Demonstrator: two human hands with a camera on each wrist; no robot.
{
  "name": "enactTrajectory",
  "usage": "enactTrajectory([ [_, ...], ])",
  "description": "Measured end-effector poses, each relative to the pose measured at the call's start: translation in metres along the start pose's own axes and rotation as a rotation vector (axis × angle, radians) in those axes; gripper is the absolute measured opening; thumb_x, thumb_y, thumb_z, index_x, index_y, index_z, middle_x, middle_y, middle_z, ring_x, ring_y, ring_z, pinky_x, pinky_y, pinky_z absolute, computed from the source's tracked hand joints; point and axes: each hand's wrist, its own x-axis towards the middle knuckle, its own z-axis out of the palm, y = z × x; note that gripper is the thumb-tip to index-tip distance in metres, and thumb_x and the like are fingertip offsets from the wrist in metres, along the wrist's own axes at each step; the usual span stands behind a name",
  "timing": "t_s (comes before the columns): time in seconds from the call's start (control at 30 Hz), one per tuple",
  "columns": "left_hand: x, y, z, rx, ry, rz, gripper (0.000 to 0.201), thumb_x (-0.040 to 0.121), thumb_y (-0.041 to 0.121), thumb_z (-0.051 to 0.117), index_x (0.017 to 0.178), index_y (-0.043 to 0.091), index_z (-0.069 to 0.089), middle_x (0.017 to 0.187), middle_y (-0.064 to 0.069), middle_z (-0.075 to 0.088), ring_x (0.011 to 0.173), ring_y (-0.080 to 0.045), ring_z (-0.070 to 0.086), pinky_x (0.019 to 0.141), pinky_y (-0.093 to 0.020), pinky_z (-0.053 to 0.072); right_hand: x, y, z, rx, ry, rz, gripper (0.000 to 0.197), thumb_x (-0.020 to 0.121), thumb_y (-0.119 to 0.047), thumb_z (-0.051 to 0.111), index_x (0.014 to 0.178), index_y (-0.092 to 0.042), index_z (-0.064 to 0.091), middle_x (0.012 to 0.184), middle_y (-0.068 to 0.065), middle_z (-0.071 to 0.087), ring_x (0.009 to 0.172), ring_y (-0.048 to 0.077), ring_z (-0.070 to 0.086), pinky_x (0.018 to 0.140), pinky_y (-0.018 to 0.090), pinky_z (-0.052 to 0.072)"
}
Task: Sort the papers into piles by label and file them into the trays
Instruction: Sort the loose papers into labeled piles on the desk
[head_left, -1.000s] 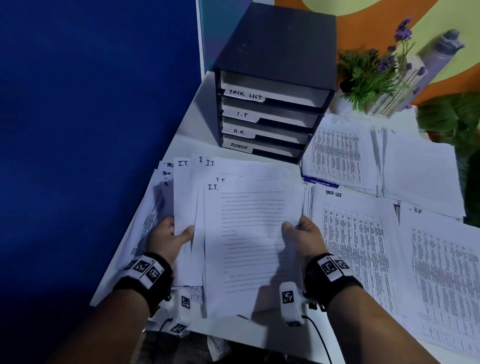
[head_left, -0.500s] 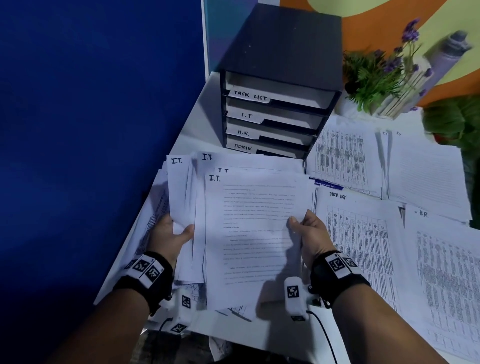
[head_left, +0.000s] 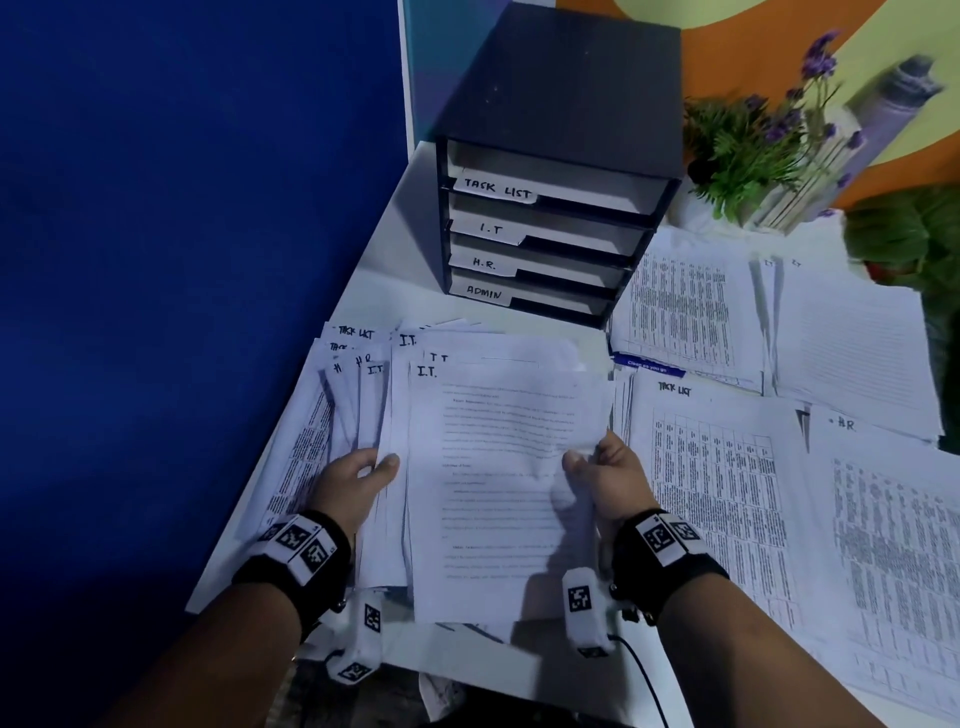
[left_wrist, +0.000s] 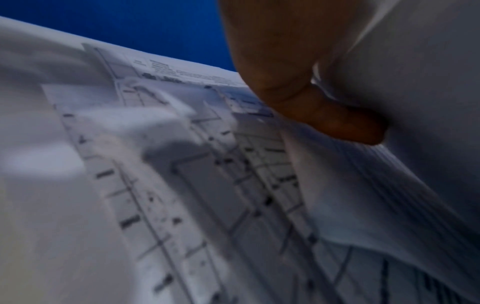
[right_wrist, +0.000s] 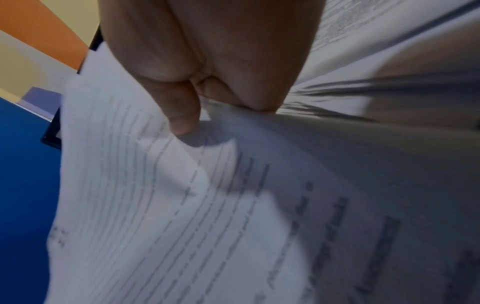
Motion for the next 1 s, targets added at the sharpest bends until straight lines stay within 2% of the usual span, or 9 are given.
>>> enactTrajectory([
  [0.13, 0.005, -0.005, -0.005, 0.002, 0.026, 0.024, 0.051, 0.073, 0.047, 0.076, 0.090, 0.001, 0.066, 0.089, -0.002, 0.066, 0.084, -0.019, 0.061, 0.080, -0.033, 0.048, 0.000, -0.003, -0.004, 0.053, -0.029, -0.001, 0.049, 0.087, 0.019, 0.050, 0.061, -0.019, 0.066, 0.056, -0.003, 0.067, 0.052, 0.010, 0.059, 0.049, 0.018, 0.049],
  [0.3, 0.002, 0.000, -0.010, 0.029, 0.136, 0.008, 0.037, 0.086, 0.037, 0.069, 0.084, 0.002, 0.062, 0.075, -0.011, 0.059, 0.070, -0.022, 0.055, 0.064, -0.031, 0.046, 0.002, 0.003, -0.014, 0.081, 0.012, 0.006, 0.034, 0.086, 0.021, 0.049, 0.087, -0.008, 0.067, 0.076, 0.003, 0.074, 0.070, 0.016, 0.068, 0.061, 0.023, 0.054],
  [0.43, 0.001, 0.001, -0.013, 0.088, 0.175, 0.063, 0.027, 0.087, 0.035, 0.068, 0.085, 0.009, 0.058, 0.079, -0.005, 0.062, 0.078, -0.026, 0.061, 0.072, -0.036, 0.049, 0.000, 0.005, -0.015, 0.106, 0.016, 0.015, 0.044, 0.087, 0.019, 0.049, 0.078, -0.017, 0.073, 0.075, 0.002, 0.073, 0.066, 0.014, 0.066, 0.062, 0.024, 0.054],
  [0.5, -0.005, 0.008, -0.009, 0.052, 0.166, 0.076, 0.026, 0.090, 0.033, 0.065, 0.107, 0.015, 0.057, 0.101, 0.001, 0.062, 0.098, -0.024, 0.061, 0.083, -0.034, 0.047, 0.001, 0.005, -0.012, 0.094, 0.029, 0.012, 0.041, 0.088, 0.019, 0.048, 0.084, -0.015, 0.072, 0.080, 0.006, 0.072, 0.071, 0.019, 0.066, 0.068, 0.027, 0.055],
  [0.57, -0.015, 0.015, 0.000, 0.056, 0.120, 0.112, 0.050, 0.089, 0.028, 0.067, 0.134, 0.021, 0.045, 0.119, 0.008, 0.050, 0.114, -0.014, 0.050, 0.092, -0.029, 0.039, 0.003, 0.005, -0.007, 0.069, 0.038, 0.018, 0.036, 0.088, 0.017, 0.048, 0.095, -0.012, 0.068, 0.089, 0.012, 0.071, 0.083, 0.027, 0.063, 0.075, 0.031, 0.053],
  [0.67, -0.026, 0.022, 0.018, 0.071, -0.028, 0.208, 0.078, 0.086, 0.002, 0.068, 0.147, 0.030, 0.029, 0.130, 0.011, 0.050, 0.120, -0.009, 0.049, 0.097, -0.024, 0.037, 0.003, 0.001, 0.006, 0.047, 0.032, 0.042, 0.039, 0.088, 0.018, 0.047, 0.111, -0.009, 0.062, 0.103, 0.012, 0.072, 0.097, 0.030, 0.065, 0.086, 0.034, 0.055],
  [0.83, -0.032, 0.045, 0.025, 0.048, -0.105, 0.410, 0.078, 0.087, -0.011, 0.052, 0.141, 0.040, 0.033, 0.131, 0.017, 0.056, 0.122, 0.003, 0.051, 0.105, -0.027, 0.038, 0.004, -0.016, 0.007, -0.006, 0.036, 0.003, 0.063, 0.088, -0.006, 0.064, 0.142, -0.026, 0.040, 0.134, -0.001, 0.058, 0.121, 0.019, 0.057, 0.102, 0.041, 0.048],
  [0.93, -0.032, 0.064, 0.023, -0.071, -0.074, 0.451, 0.068, 0.094, -0.005, 0.046, 0.136, 0.047, 0.035, 0.130, 0.023, 0.053, 0.123, 0.005, 0.048, 0.106, -0.028, 0.036, -0.004, -0.044, 0.009, 0.053, -0.007, -0.080, 0.051, 0.092, 0.001, 0.059, 0.134, -0.021, 0.041, 0.119, -0.003, 0.065, 0.104, 0.009, 0.066, 0.085, 0.022, 0.055],
  [1.0, -0.035, 0.077, 0.024, -0.068, -0.028, 0.511, 0.054, 0.098, 0.005, 0.044, 0.140, 0.038, 0.036, 0.131, 0.018, 0.053, 0.123, -0.002, 0.050, 0.107, -0.029, 0.037, -0.014, -0.064, 0.021, 0.064, -0.057, -0.236, 0.043, 0.090, 0.008, 0.056, 0.128, -0.011, 0.050, 0.117, 0.005, 0.069, 0.106, 0.020, 0.067, 0.087, 0.030, 0.056],
])
